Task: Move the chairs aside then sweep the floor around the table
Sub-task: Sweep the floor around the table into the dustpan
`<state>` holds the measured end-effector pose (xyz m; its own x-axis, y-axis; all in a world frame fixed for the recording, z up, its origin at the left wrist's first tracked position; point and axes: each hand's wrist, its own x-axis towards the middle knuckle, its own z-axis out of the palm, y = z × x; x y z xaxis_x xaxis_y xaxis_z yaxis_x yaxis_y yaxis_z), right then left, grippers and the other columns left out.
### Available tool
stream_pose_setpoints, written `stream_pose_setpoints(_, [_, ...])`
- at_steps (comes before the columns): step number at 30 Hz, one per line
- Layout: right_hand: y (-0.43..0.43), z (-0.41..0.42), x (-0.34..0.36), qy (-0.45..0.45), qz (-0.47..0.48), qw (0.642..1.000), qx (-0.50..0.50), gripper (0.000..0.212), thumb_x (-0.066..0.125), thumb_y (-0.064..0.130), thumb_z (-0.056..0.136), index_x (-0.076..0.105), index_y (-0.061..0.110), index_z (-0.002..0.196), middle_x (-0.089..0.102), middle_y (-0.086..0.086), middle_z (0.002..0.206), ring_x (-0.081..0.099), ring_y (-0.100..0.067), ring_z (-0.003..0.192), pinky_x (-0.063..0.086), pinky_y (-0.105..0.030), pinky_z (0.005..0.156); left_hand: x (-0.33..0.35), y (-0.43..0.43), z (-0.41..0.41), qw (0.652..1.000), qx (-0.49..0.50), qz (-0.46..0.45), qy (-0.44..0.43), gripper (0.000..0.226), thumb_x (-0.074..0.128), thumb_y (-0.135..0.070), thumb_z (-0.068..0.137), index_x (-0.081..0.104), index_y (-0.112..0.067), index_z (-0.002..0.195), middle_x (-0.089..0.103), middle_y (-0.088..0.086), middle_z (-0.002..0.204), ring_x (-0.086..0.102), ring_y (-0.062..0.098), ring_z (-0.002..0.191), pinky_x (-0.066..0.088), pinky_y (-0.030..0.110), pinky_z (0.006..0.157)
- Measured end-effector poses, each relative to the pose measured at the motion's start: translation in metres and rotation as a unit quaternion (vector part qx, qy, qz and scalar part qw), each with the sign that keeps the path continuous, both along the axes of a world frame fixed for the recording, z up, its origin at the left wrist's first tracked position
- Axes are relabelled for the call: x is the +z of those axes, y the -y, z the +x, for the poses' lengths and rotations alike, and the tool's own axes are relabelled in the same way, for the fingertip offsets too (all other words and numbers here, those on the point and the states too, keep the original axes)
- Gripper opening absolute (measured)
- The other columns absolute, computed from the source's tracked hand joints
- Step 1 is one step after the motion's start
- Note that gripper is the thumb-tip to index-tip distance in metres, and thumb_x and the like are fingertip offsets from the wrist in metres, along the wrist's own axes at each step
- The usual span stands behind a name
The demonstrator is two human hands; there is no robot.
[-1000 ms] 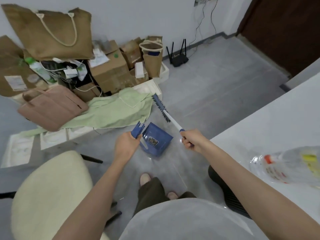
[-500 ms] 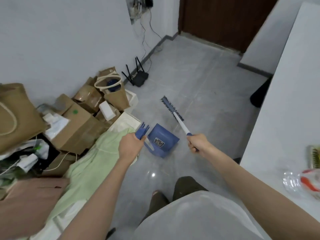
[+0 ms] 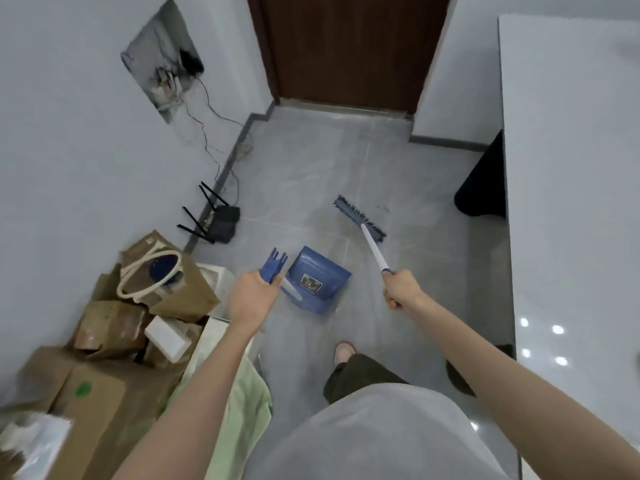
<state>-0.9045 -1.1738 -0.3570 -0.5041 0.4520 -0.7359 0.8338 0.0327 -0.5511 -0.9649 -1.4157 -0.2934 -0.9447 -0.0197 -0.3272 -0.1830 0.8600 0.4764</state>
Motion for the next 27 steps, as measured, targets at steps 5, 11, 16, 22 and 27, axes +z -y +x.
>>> stream_pose_setpoints(5, [-0.038,-0.079,0.008,0.013,0.039,0.999,0.016,0.020,0.033,0.015,0.098,0.047,0.005,0.088,0.044,-0.009,0.057,0.040,-0.020,0.041,0.029,-0.021,0.041,0.009,-0.043,-0.100,0.999,-0.036,0.004,-0.017,0.035,0.059,-0.030,0.092,0.068,0.004,0.089,0.069,0.024,0.091,0.058,0.031,0.073,0.033,0.027,0.062])
stream_pose_setpoints(11, [-0.075,-0.155,0.015,0.037,0.095,0.994,0.041,0.024,0.030,0.023,0.099,0.046,0.007,0.090,0.050,-0.010,0.068,0.045,-0.021,0.045,0.035,-0.023,0.045,0.013,-0.080,-0.210,0.999,-0.035,0.015,-0.016,0.036,0.060,-0.030,0.091,0.068,0.005,0.095,0.069,0.026,0.096,0.064,0.038,0.090,0.035,0.027,0.065])
stream_pose_setpoints(16, [-0.099,-0.242,0.005,0.035,0.131,0.990,0.033,0.019,0.036,0.025,0.098,0.046,0.011,0.092,0.053,-0.011,0.082,0.051,-0.028,0.067,0.040,-0.027,0.064,-0.002,-0.112,-0.319,0.997,-0.074,0.021,-0.016,0.037,0.063,-0.033,0.088,0.068,0.003,0.085,0.070,0.025,0.088,0.066,0.038,0.084,0.049,0.037,0.068])
stream_pose_setpoints(22, [-0.119,-0.339,0.001,0.043,0.125,0.991,-0.007,0.017,0.039,0.025,0.098,0.049,0.013,0.090,0.048,-0.001,0.064,0.049,-0.024,0.057,0.039,-0.026,0.060,-0.006,-0.151,-0.452,0.986,-0.169,0.006,-0.009,0.038,0.061,-0.034,0.089,0.067,0.004,0.085,0.070,0.025,0.087,0.066,0.039,0.083,0.053,0.042,0.072])
stream_pose_setpoints(27, [-0.146,-0.407,-0.002,0.038,0.110,0.991,-0.061,0.025,0.041,0.026,0.098,0.057,0.009,0.109,0.055,-0.009,0.080,0.054,-0.027,0.073,0.044,-0.032,0.062,-0.001,-0.190,-0.544,0.974,-0.227,0.020,-0.022,0.035,0.061,-0.029,0.091,0.068,0.006,0.087,0.069,0.026,0.086,0.066,0.039,0.081,0.050,0.042,0.070])
